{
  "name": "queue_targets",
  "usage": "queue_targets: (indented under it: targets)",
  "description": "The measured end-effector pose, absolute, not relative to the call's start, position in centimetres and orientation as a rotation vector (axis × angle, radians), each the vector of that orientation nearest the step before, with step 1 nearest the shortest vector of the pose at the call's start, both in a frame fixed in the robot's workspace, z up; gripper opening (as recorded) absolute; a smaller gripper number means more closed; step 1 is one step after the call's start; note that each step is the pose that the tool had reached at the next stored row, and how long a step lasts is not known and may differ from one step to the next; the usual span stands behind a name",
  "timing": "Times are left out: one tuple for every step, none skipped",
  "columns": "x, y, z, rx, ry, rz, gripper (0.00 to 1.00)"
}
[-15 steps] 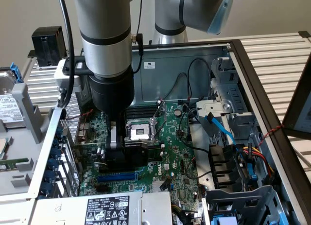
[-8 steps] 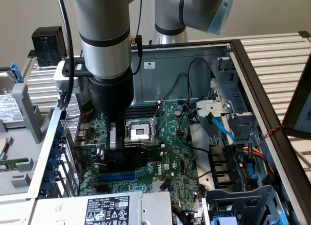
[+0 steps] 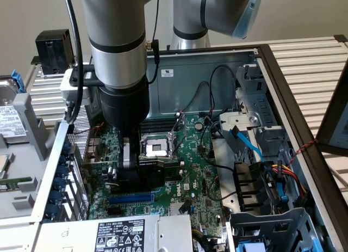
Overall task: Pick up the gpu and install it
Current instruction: 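Insert the gpu into the slot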
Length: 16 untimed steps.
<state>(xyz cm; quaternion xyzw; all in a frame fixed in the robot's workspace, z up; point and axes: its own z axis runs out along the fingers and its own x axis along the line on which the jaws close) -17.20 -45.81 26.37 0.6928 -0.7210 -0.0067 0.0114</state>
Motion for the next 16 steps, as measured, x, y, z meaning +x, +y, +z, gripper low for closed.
queue_targets:
  targets:
    - [-17.2, -45.88, 26.35, 2.161, -2.249, -0.021, 0.27]
    - [-17.2, -45.93, 26.33, 2.161, -2.248, -0.021, 0.27]
    - [-17.21, -45.96, 26.3, 2.161, -2.249, -0.021, 0.27]
    - [-17.21, -45.96, 26.3, 2.16, -2.249, -0.021, 0.27]
    - [-17.2, -45.97, 26.29, 2.16, -2.248, -0.021, 0.27]
    - [-17.2, -45.97, 26.28, 2.161, -2.249, -0.022, 0.27]
    - [-17.2, -45.97, 26.28, 2.161, -2.249, -0.022, 0.27]
    - [-17.2, -45.97, 26.28, 2.161, -2.249, -0.022, 0.27]
    - [-17.2, -45.96, 26.28, 2.161, -2.249, -0.022, 0.27]
    - [-17.2, -45.93, 26.27, 2.161, -2.249, -0.022, 0.27]
    - [-17.21, -45.9, 26.27, 2.161, -2.249, -0.022, 0.27]
    - [-17.21, -45.88, 26.25, 2.161, -2.249, -0.022, 0.27]
    - [-17.22, -45.87, 26.24, 2.161, -2.249, -0.022, 0.27]
    - [-17.23, -45.87, 26.22, 2.161, -2.249, -0.022, 0.27]
    - [-17.22, -45.87, 26.17, 2.161, -2.249, -0.022, 0.27]
    - [-17.23, -45.87, 26.12, 2.161, -2.249, -0.022, 0.27]
